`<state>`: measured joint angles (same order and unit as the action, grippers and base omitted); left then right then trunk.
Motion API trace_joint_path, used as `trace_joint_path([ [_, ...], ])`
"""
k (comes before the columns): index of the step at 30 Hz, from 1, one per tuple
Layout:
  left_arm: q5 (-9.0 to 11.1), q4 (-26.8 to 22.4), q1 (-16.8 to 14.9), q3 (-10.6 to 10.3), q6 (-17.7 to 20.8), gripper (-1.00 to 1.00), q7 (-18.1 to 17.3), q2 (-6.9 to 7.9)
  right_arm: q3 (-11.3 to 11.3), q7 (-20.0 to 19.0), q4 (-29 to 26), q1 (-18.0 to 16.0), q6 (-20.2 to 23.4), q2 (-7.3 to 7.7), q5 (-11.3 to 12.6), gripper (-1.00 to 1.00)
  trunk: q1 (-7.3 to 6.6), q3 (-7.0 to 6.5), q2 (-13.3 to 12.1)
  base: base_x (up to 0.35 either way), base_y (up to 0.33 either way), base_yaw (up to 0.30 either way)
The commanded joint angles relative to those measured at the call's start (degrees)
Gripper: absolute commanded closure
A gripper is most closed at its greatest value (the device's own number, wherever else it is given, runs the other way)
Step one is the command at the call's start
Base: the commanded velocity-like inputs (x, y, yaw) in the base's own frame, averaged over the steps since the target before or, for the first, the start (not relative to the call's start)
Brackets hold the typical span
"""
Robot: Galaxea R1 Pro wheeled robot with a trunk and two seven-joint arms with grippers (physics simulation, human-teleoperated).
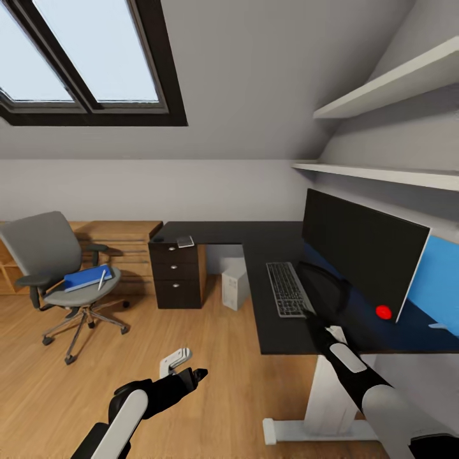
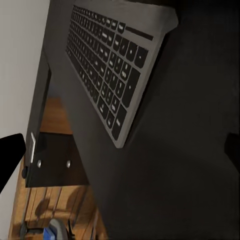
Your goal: In the bedroom, organize the workspace by keeping the computer under the desk, ensuring the monitor is on the desk, placing the keyboard on the desk next to the monitor, placing the mouse on the desk next to the keyboard, moving the folder from the swivel chair onto the desk next to the mouse, stacking the notebook on top of the folder with the pen on top of the notebook, and positioning the swivel chair next to the desk.
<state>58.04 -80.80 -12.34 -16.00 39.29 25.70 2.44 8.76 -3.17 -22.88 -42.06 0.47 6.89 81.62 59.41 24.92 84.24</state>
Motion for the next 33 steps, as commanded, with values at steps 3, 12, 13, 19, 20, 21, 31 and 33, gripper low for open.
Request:
trace_joint_path([
  [3, 0.59, -0.07, -0.05, -0.09, -0.01, -1.00, 0.62, 0.04, 0.34, -0.20, -0.02, -0.04, 0.02, 0.02, 0.41, -1.00, -0.02, 0.07, 0.04, -0.199, -0.178, 0.000],
  [12, 0.63, 0.63, -0.05, 0.02, -0.01, -1.00, 0.74, 0.05, 1.86, -0.35, -0.30, -0.04, -2.24, -1.98, -3.61, -1.00, -0.02, 0.07, 0.04, -0.231, -0.229, 0.000],
  [13, 0.61, 0.83, -0.05, 0.19, -0.01, -1.00, 0.75, 0.04, 2.05, -0.41, -0.34, -0.06, -4.24, -2.53, -5.05, -1.00, -0.02, 0.07, 0.04, -0.239, -0.244, 0.000],
  [19, 0.42, 1.99, -0.05, 0.55, -0.01, -1.00, 0.86, 0.02, 2.20, -0.91, -0.29, -0.04, -14.82, -4.84, -10.51, -1.00, -0.02, 0.07, 0.04, -0.239, -0.251, 0.000],
  [20, 0.40, 2.09, -0.05, 0.56, -0.01, -1.00, 0.89, 0.02, 2.18, -1.10, -0.23, -0.04, -16.04, -5.09, -11.20, -1.00, -0.02, 0.07, 0.04, -0.237, -0.256, 0.000],
  [21, 0.37, 2.25, -0.05, 0.58, -0.01, -1.00, 0.97, 0.02, 2.17, -1.50, -0.12, -0.02, -18.28, -5.55, -12.66, -1.00, -0.02, 0.07, 0.04, -0.235, -0.259, 0.000],
  [31, -2.86, 6.63, -0.05, 0.48, -0.40, -1.00, 0.97, -0.07, 2.14, -2.93, 0.16, 5.91, -30.30, -9.14, -27.00, -1.00, -0.02, 0.07, 0.04, -0.209, -0.255, 0.000],
  [33, -3.27, 9.02, -0.05, 0.36, -1.48, -1.00, 0.92, -0.08, 2.14, -2.91, 0.27, 7.90, -33.70, -10.03, -32.39, -1.00, -0.02, 0.07, 0.04, -0.078, -0.119, 0.000],
])
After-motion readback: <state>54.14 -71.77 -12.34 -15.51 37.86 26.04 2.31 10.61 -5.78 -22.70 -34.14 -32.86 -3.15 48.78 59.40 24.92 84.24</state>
